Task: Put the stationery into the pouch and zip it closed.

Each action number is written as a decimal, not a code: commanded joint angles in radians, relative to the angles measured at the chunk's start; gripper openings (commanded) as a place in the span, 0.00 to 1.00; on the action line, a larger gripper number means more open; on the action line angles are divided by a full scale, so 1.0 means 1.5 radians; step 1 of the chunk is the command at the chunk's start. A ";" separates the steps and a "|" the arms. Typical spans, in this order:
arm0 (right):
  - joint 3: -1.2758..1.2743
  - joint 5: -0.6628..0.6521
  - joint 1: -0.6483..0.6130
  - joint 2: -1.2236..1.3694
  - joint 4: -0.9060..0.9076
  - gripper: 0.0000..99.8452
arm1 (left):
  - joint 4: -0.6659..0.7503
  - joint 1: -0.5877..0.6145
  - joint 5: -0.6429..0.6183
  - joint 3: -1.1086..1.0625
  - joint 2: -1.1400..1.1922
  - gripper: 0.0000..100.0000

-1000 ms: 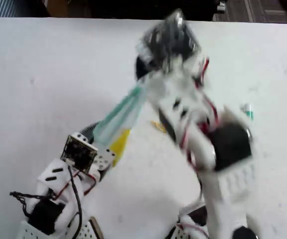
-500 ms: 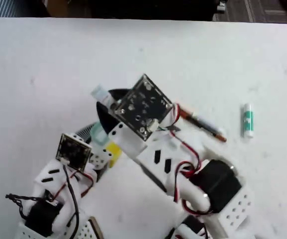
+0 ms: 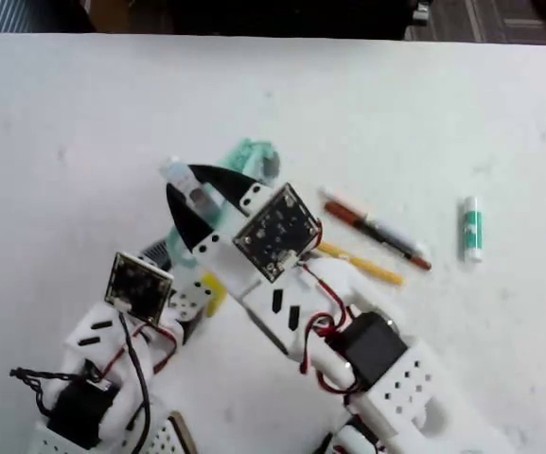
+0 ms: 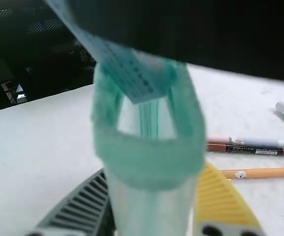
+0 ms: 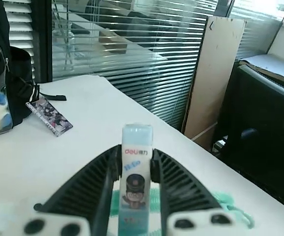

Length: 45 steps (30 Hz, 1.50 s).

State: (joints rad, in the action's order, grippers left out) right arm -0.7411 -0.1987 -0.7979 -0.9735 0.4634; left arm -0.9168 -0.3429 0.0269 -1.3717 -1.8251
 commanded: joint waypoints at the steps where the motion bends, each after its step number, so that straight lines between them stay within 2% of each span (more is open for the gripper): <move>1: -0.021 0.040 0.001 -0.006 -0.033 0.02 | 0.001 0.004 -0.007 0.037 -0.004 0.22; 8: -0.061 0.057 0.001 -0.027 -0.006 0.02 | 0.079 0.086 -0.063 -0.003 -0.004 0.22; 13: -0.061 0.053 0.001 -0.076 0.026 0.03 | 0.079 0.096 -0.068 -0.004 -0.004 0.22; 20: -0.057 0.052 0.002 -0.101 0.081 0.29 | 0.079 0.095 -0.068 -0.004 -0.004 0.22; 27: -0.035 -0.002 0.002 -0.096 0.094 0.24 | 0.079 0.095 -0.065 -0.005 -0.004 0.20; 31: -0.011 -0.004 0.013 -0.096 0.124 0.23 | 0.079 0.095 -0.065 -0.005 -0.004 0.20; 33: 0.006 0.001 0.043 -0.095 0.137 0.23 | 0.078 0.096 -0.065 -0.005 -0.004 0.20; 45: 0.167 -0.004 0.408 -0.056 0.284 0.23 | 0.078 0.095 -0.064 -0.005 -0.004 0.20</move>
State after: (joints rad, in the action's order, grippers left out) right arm -0.5677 -0.1926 -0.3161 -1.1024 0.8700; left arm -0.8247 -0.2048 -0.0621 -1.3932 -1.8082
